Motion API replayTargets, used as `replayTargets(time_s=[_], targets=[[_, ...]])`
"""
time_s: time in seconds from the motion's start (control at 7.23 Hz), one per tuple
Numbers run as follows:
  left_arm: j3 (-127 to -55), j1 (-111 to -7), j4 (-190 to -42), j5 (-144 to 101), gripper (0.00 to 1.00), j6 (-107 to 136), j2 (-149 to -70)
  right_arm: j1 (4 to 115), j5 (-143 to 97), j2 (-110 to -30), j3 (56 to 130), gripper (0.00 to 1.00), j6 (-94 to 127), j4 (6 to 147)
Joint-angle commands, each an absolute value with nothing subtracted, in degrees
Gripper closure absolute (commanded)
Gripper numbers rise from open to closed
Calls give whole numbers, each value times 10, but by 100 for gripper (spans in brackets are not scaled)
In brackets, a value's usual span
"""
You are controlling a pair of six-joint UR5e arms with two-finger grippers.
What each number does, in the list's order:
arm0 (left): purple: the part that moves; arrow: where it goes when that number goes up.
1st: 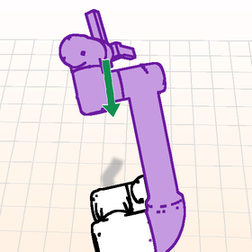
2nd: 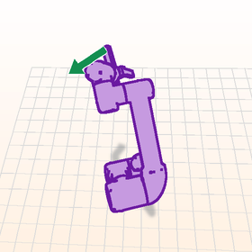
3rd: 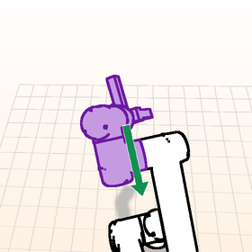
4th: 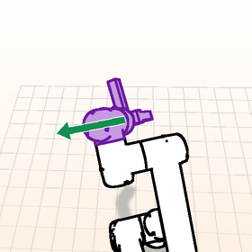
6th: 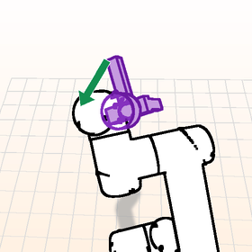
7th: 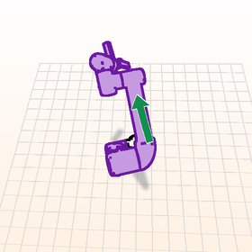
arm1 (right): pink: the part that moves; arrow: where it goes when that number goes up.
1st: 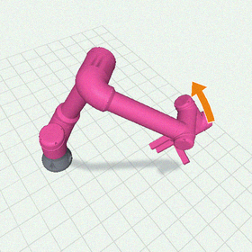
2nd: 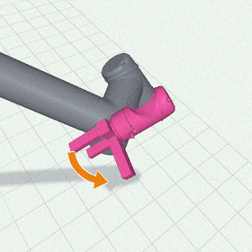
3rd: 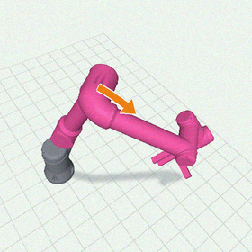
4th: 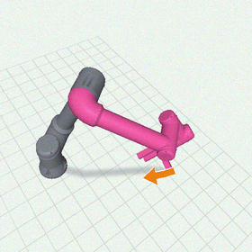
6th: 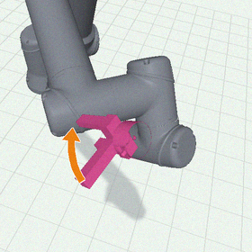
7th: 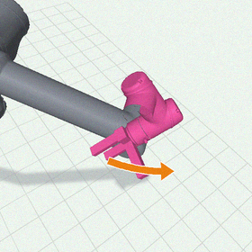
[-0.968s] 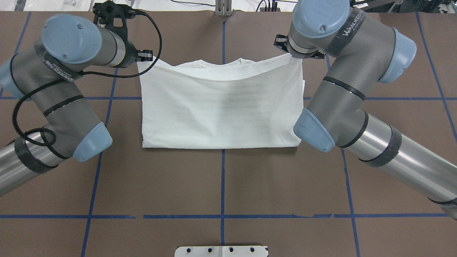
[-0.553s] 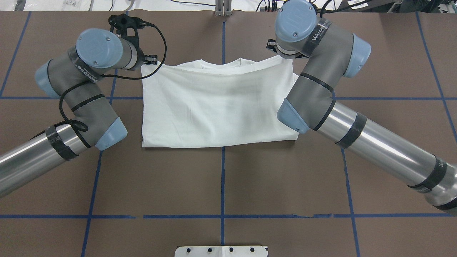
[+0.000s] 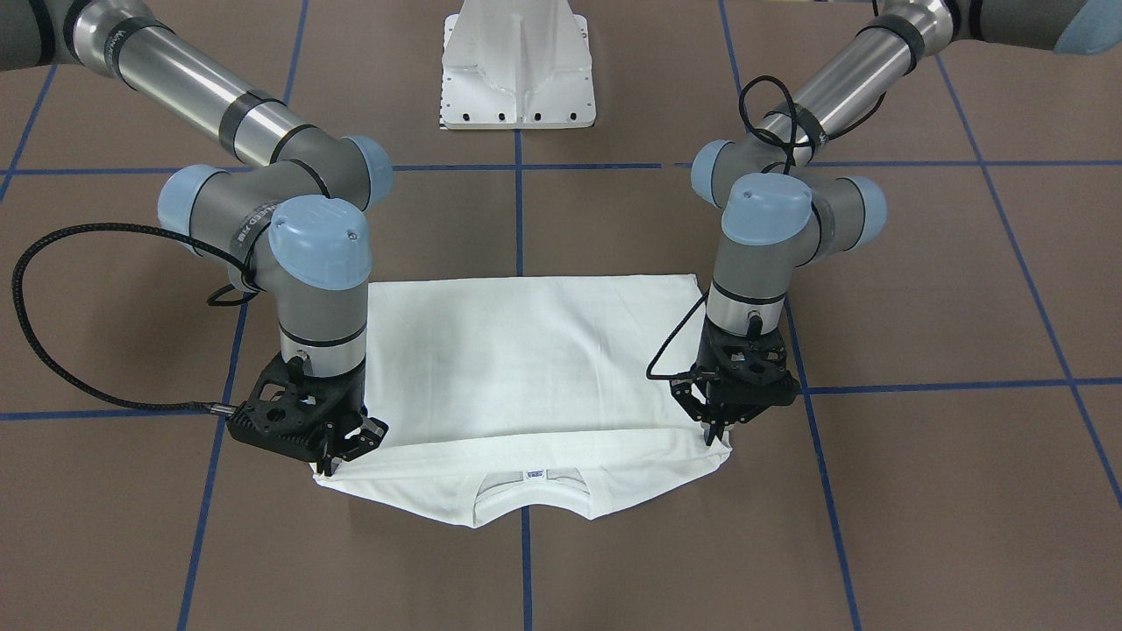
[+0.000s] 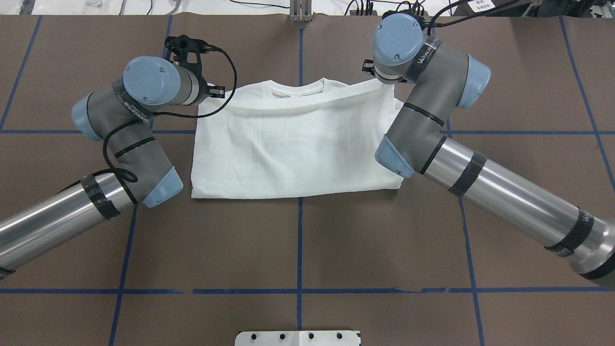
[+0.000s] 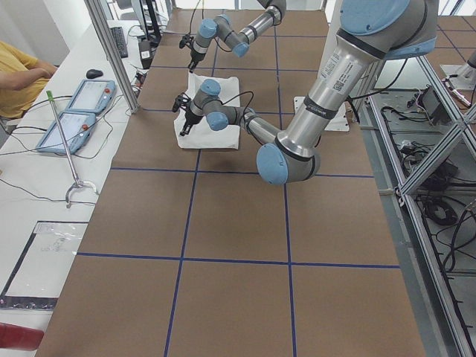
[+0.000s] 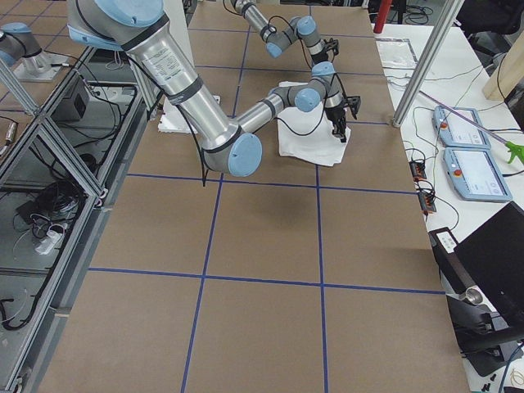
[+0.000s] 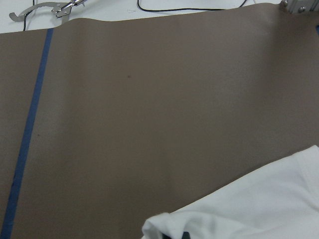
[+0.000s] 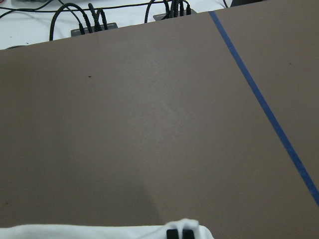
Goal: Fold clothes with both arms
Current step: 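Lay the hem down at the collar and open both grippers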
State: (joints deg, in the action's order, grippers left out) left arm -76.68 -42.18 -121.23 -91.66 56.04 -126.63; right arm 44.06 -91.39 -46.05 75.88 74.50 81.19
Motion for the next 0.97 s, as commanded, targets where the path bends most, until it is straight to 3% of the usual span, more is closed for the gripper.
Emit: replayTargets(time_s=[0.0,0.14,0.41,0.83], targets=[[-757,-421,-1214,-918,96,558,-1268,441,-913,-466,758,96,742,810],[-758,-422,-1230,-920,1,535,-1264,439,-906,-470,756,1,729,805],[-791,-425,-1254,-952,0,524,-1239,442,-912,-481,764,0,700,774],[-960,-386,-1266,-967,0,575,-1096,420,-913,-573,850,0,692,711]])
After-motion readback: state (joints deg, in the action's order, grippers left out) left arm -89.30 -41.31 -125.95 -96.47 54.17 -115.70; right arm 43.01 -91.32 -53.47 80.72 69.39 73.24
